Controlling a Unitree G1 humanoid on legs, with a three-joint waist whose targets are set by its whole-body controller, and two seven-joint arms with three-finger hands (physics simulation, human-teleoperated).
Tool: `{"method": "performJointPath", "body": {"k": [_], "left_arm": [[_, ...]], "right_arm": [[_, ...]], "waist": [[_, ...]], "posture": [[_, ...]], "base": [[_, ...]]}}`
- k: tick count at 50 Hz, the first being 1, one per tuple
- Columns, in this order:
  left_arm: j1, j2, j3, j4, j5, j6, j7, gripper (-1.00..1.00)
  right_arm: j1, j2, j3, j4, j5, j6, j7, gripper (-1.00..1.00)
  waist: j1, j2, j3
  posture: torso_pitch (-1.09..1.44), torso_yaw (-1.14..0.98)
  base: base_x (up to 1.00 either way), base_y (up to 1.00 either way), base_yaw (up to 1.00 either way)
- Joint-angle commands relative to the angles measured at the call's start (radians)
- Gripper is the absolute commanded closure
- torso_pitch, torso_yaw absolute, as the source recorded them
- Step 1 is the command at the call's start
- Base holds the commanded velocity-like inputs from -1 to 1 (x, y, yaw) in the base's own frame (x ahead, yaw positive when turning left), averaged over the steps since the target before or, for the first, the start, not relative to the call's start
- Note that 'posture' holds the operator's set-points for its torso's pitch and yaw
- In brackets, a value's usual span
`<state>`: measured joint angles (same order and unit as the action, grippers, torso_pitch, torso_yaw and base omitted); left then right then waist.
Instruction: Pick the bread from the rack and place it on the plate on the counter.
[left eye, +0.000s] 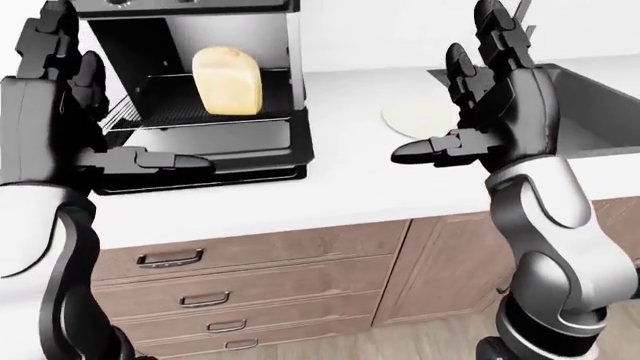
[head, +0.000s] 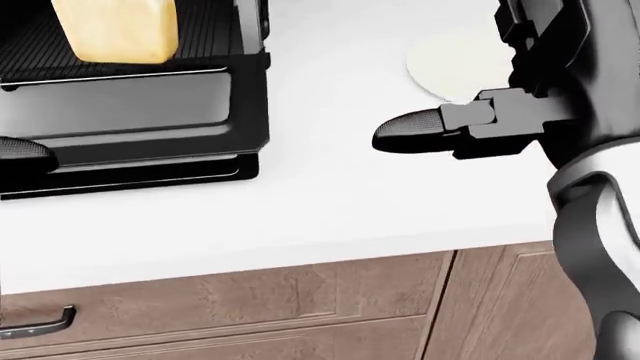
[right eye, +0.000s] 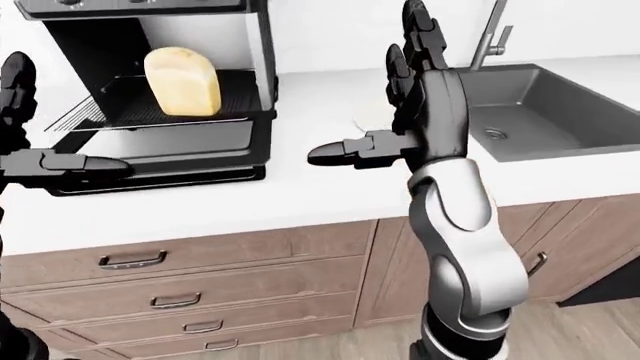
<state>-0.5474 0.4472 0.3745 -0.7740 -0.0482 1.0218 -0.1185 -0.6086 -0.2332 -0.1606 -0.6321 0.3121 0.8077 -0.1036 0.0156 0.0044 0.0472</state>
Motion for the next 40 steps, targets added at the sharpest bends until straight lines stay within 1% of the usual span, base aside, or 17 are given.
{"method": "performJointPath", "body": {"k": [1,4,5,6,7,8,10,12,15,16,19,23,26,29,30,34,40], "left_arm": [[-0.017,0.022,0.023,-0.03,-0.014,0.007,-0.008,-1.0],[-0.015,0.028,0.024,-0.033,-0.017,0.008,-0.004,-1.0],[-0.014,0.029,0.024,-0.033,-0.018,0.008,-0.004,-1.0],[-0.014,0.029,0.024,-0.033,-0.019,0.008,-0.003,-1.0],[-0.017,0.028,0.032,-0.053,-0.027,0.027,0.001,-1.0],[0.016,0.018,0.059,-0.093,-0.035,0.043,0.002,-1.0],[0.03,0.026,0.076,-0.117,-0.046,0.059,0.002,-1.0],[0.038,0.028,0.084,-0.131,-0.053,0.069,0.005,-1.0],[0.038,0.034,0.089,-0.14,-0.06,0.081,0.009,-1.0],[0.038,0.035,0.091,-0.143,-0.064,0.085,0.01,-1.0],[0.035,0.039,0.1,-0.155,-0.075,0.098,0.014,-1.0],[0.044,0.043,0.105,-0.154,-0.081,0.093,0.017,-1.0],[0.052,0.046,0.114,-0.15,-0.086,0.083,0.015,-1.0],[0.061,0.048,0.127,-0.153,-0.093,0.079,0.013,-1.0],[0.061,0.048,0.129,-0.153,-0.096,0.079,0.014,-1.0],[0.069,0.049,0.119,-0.141,-0.096,0.062,0.021,-1.0],[0.062,0.05,0.104,-0.134,-0.091,0.06,0.029,-1.0]], "right_arm": [[-0.022,-0.006,-0.008,-0.007,-0.013,-0.035,0.003,-1.0],[-0.024,-0.003,-0.008,-0.003,-0.017,-0.037,0.004,-1.0],[-0.024,-0.003,-0.008,-0.003,-0.017,-0.037,0.005,-1.0],[-0.024,-0.002,-0.008,-0.003,-0.018,-0.037,0.005,-1.0],[-0.024,-0.002,-0.007,-0.004,-0.019,-0.038,0.007,-1.0],[-0.016,-0.004,-0.017,-0.013,-0.018,-0.029,0.004,-1.0],[-0.012,-0.005,-0.015,-0.023,-0.018,-0.023,0.003,-1.0],[-0.013,-0.005,-0.009,-0.022,-0.024,-0.023,0.006,-1.0],[-0.02,-0.006,-0.008,-0.026,-0.03,-0.014,0.009,-1.0],[-0.026,-0.003,-0.011,-0.033,-0.025,-0.006,0.009,-1.0],[-0.026,-0.012,-0.004,-0.056,-0.034,0.01,0.023,-1.0],[-0.022,-0.009,-0.012,-0.072,-0.034,0.023,0.031,-1.0],[-0.023,-0.002,-0.003,-0.061,-0.045,0.013,0.026,-1.0],[-0.017,0.006,0.002,-0.06,-0.055,0.009,0.025,-1.0],[-0.017,0.007,0.003,-0.06,-0.057,0.009,0.026,-1.0],[-0.007,0.011,0.005,-0.06,-0.065,0.002,0.032,-1.0],[-0.006,0.004,-0.002,-0.064,-0.068,0.002,0.04,-1.0]], "waist": [[-0.002,0.001,-0.011],[0.005,-0.052,-0.036],[-0.009,-0.037,-0.02],[-0.004,-0.052,-0.011],[-0.011,-0.047,-0.014],[-0.014,-0.04,0.01],[-0.013,-0.034,-0.009],[-0.02,-0.021,0.008],[-0.031,0.047,-0.008],[-0.029,0.006,0.0],[-0.019,0.018,-0.042],[0.001,0.032,-0.032],[-0.005,0.008,-0.023],[-0.014,-0.078,-0.024],[-0.023,-0.043,-0.023],[-0.007,-0.045,-0.028],[-0.025,0.006,-0.005]], "posture": [[0.0,0.0],[0.0,0.0],[0.0,0.0],[0.0,0.0],[0.0,0.0],[0.0,0.0],[0.0,0.0],[0.0,0.0],[0.0,0.0],[0.0,0.0],[0.0,0.0],[0.0,0.0],[0.0,0.0],[0.0,0.0],[0.0,0.0],[0.0,0.0],[0.0,0.0]], "base": [[0.27,0.0,0.0],[0.26,0.0,0.0],[0.26,0.0,0.0],[0.26,0.0,0.0],[0.27,0.0,0.0],[0.0,0.0,0.0],[0.0,0.0,0.0],[0.0,0.0,0.0],[0.0,0.0,0.0],[0.0,0.0,0.0],[0.0,0.0,0.03],[0.0,0.0,0.33],[0.0,0.0,0.49],[0.0,0.0,0.5],[0.0,0.0,0.5],[0.0,0.0,0.5],[0.0,0.0,0.41]]}}
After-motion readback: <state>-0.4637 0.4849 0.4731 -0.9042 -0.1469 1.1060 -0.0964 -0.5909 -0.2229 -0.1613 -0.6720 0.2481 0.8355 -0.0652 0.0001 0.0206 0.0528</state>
